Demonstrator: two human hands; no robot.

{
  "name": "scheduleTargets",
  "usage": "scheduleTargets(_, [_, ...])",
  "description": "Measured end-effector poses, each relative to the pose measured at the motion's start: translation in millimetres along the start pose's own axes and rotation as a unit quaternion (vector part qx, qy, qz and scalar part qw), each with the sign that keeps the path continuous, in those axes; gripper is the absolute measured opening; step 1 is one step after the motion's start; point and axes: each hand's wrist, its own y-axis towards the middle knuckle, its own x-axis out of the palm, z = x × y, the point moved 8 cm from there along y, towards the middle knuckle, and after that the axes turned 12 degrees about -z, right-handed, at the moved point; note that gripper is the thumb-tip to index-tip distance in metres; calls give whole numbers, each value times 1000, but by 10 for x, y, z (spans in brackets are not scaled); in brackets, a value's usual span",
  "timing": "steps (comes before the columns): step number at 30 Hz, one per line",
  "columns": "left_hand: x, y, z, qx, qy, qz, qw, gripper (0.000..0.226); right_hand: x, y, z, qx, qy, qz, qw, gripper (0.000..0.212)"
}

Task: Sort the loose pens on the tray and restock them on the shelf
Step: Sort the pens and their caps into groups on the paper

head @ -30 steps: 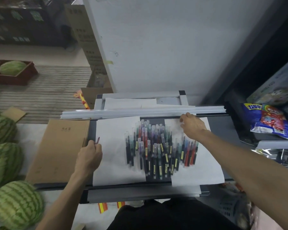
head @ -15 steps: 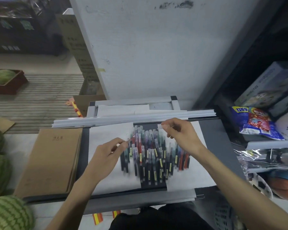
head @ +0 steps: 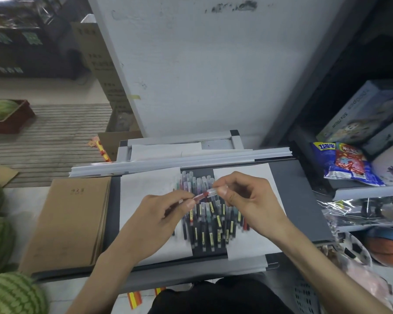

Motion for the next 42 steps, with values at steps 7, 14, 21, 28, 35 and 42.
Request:
scheduleTargets(7, [104, 85, 49, 6, 47, -7, 999, 29, 89, -28, 111, 26, -6, 16, 1000, 15])
scheduleTargets(14, [374, 218, -28, 11, 15, -15, 1000, 28, 60, -83, 374, 63, 29, 50, 996, 17])
scheduleTargets(21, [615, 378, -35, -6, -42, -4, 999, 26, 201, -199, 684, 91, 239, 56, 965, 16])
scheduleTargets(28, [948, 513, -220, -48, -43, -71, 995, 23, -86, -268, 1056, 164, 97, 91, 977, 28])
scheduleTargets(35, [954, 624, -787, -158, 53, -67, 984, 23, -917, -322, 1658, 330, -117, 95, 932, 36])
scheduleTargets(42, [1028, 788, -1025, -219, 90, -81, 968, 26, -1186, -181, 2231, 409, -253, 94, 872, 47])
